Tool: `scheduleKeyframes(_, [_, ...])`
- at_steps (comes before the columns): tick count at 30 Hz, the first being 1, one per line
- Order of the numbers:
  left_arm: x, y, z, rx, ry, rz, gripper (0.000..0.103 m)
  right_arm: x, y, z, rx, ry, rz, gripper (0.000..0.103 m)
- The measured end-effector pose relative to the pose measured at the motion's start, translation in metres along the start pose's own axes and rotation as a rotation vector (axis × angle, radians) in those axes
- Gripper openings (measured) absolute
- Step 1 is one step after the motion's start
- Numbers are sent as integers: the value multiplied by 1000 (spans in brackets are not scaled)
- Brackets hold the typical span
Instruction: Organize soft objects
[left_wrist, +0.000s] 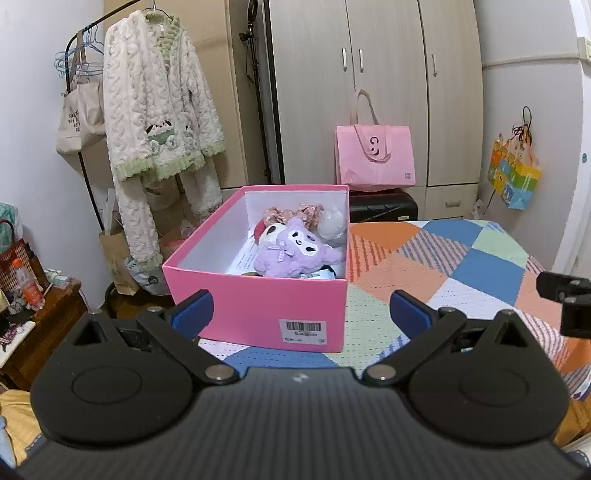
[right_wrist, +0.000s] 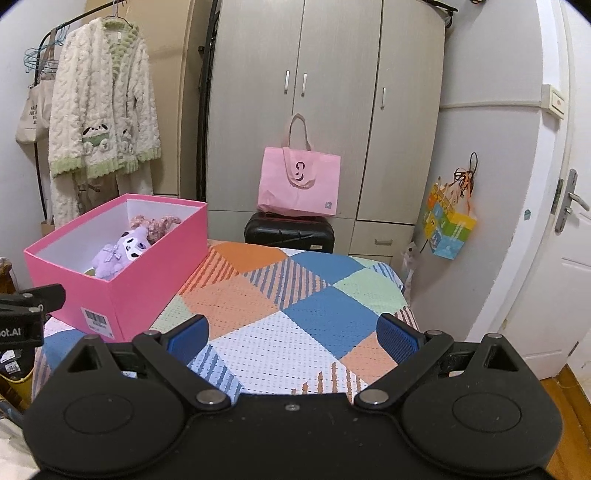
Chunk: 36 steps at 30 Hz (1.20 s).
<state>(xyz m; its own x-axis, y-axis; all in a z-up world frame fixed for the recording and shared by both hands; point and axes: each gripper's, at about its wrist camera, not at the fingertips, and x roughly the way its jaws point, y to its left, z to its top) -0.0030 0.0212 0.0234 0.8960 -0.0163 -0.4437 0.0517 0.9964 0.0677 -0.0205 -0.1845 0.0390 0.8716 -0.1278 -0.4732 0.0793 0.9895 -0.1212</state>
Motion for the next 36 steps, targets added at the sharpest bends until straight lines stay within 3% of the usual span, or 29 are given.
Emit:
scheduleKeyframes(12, [-1, -5, -8, 18, -44, 9, 103, -2, -1, -7, -3, -37, -41, 99])
scheduleKeyframes(36, [5, -6, -14, -2, -13, -17, 103, 3, -2, -12, 3, -36, -46, 99])
